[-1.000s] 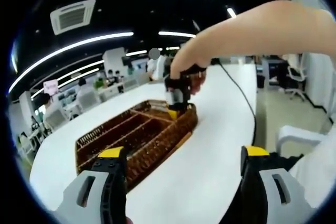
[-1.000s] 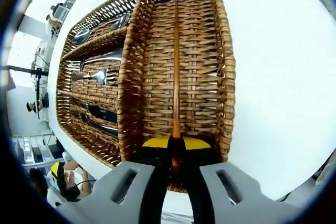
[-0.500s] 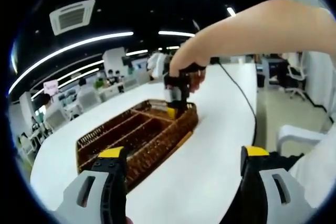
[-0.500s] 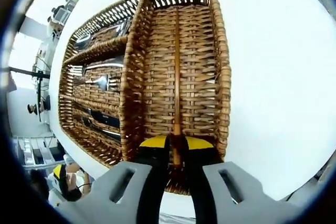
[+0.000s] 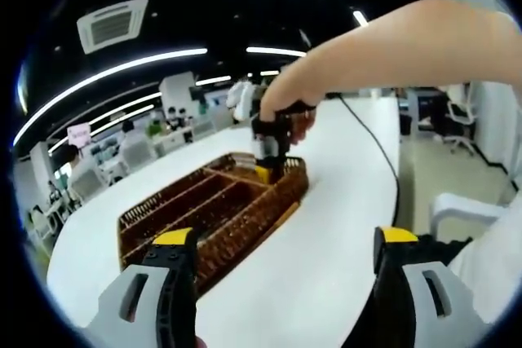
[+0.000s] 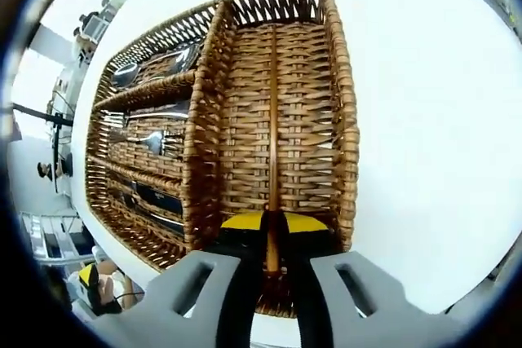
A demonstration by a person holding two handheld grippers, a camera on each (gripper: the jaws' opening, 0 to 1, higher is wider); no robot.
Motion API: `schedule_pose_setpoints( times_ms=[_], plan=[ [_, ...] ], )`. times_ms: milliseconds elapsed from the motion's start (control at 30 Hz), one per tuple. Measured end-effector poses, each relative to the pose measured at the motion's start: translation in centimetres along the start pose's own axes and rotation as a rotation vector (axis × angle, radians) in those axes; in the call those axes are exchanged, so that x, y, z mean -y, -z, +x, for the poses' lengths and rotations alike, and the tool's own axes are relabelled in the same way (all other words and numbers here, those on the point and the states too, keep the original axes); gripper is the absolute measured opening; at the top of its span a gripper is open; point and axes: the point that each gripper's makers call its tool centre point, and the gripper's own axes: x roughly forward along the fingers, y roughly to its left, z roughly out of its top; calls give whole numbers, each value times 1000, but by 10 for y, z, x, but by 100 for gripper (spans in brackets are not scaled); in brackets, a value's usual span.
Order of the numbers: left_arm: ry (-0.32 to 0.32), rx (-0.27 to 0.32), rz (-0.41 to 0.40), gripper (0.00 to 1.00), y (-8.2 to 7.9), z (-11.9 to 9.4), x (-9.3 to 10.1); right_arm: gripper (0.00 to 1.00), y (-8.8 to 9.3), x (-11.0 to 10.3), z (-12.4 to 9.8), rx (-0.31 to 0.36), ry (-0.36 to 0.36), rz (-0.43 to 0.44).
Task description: Arrange the knives, forks, and spoons in their matching storage slots by inserting each utensil handle-first until every utensil is classified and aligned in the correct compartment
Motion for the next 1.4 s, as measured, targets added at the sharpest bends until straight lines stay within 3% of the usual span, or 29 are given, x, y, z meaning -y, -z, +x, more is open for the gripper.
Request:
schedule_pose_setpoints(
  times_ms=[433,833,1133,1233,1400],
  plan=[
    [1,-7,5,90,3,-1,0,8,-1,0,-2,1,8,-22],
    [3,-9,6,89,5,-1,2,9,-7,1,-33,34,9,-112],
    [5,-7,10,90,3,0,5,8,11,-10,-51,-13,-42,-402],
    [5,-9,10,90,3,0,5,7,17,-11,-56,-12,-33,-431],
    [4,-10,6,90,3,0,5,7,26,-17,-63,-28,-50,-610]
  ],
)
